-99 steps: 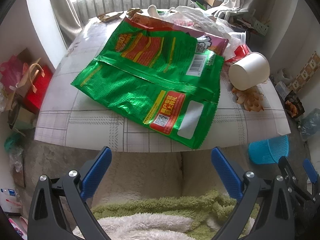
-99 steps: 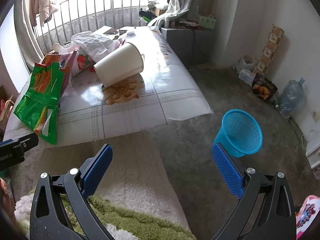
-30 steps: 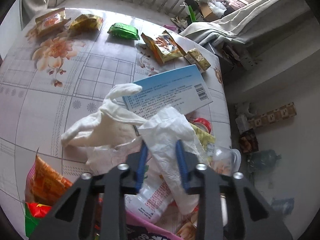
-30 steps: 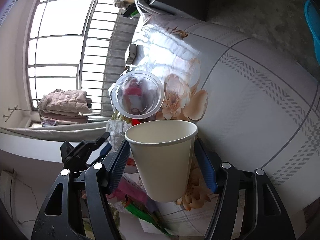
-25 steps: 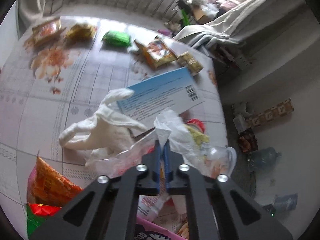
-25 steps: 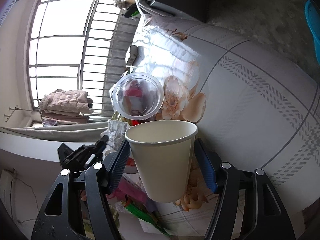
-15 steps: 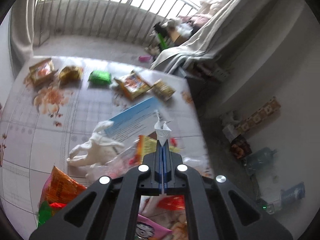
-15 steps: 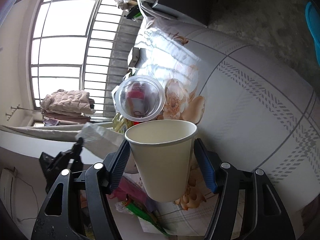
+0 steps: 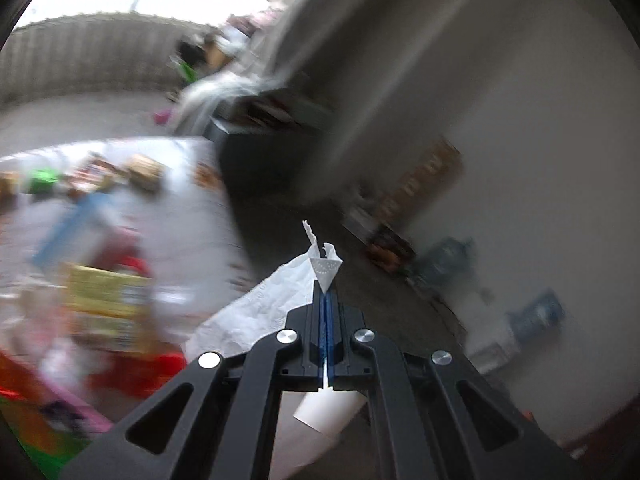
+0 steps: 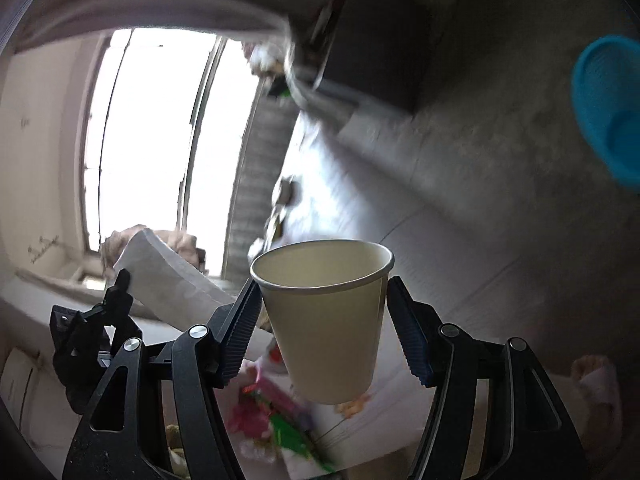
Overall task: Collect trash
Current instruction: 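Carry both items to the blue wastebasket and open both tools over it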
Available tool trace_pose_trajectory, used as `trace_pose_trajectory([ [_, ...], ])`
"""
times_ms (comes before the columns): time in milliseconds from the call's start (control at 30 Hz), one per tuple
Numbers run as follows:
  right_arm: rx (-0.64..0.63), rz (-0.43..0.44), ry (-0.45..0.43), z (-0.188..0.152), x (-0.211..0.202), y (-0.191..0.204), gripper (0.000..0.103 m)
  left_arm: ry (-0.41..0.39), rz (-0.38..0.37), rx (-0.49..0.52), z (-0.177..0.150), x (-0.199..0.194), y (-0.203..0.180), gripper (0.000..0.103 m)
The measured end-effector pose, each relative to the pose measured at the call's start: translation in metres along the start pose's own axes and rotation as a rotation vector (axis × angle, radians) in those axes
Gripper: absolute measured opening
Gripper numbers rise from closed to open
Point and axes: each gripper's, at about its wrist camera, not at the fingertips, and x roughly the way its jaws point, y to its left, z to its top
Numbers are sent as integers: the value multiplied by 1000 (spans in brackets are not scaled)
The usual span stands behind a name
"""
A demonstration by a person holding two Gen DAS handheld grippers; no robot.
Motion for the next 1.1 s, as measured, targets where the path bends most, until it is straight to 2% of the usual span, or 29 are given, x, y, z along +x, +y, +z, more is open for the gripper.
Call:
trace_pose_trajectory([
  [167, 78, -89, -169, 32, -70, -49, 61, 168, -121, 8, -13, 107, -67, 0],
  [300, 152, -184, -290, 56, -112, -93, 61, 296, -155, 36, -38, 200, -104, 0],
  [367, 190, -227, -334, 67, -124, -116, 61, 334, -143, 47, -49, 236, -111, 0],
  [500, 245, -307, -383, 88, -128, -158, 61, 413, -115, 38, -75, 313, -120, 0],
  [633, 285, -383, -404, 114, -113, -194, 61, 471, -92, 44, -102, 367, -133, 0],
  [767, 263, -450, -401, 132, -95, -209, 64, 480, -50, 163, -123, 397, -154, 1],
  [833, 252, -493, -379, 143, -87, -216, 72, 467, -3, 260, -130, 404, -163, 8],
  [867, 242, -516, -365, 144, -85, -221, 74, 459, 6, 283, -133, 407, -165, 19],
  [900, 232, -545, -355, 145, -81, -225, 76, 454, 12, 292, -133, 406, -162, 34],
  [967, 217, -597, -342, 146, -77, -230, 76, 422, 11, 265, -126, 397, -155, 50],
  [1000, 216, -597, -344, 143, -78, -232, 77, 391, 5, 247, -121, 388, -151, 58],
  [1067, 211, -591, -365, 137, -82, -231, 79, 350, 6, 251, -111, 378, -148, 68],
  [1100, 210, -595, -370, 136, -83, -231, 79, 330, 13, 256, -106, 373, -147, 70],
])
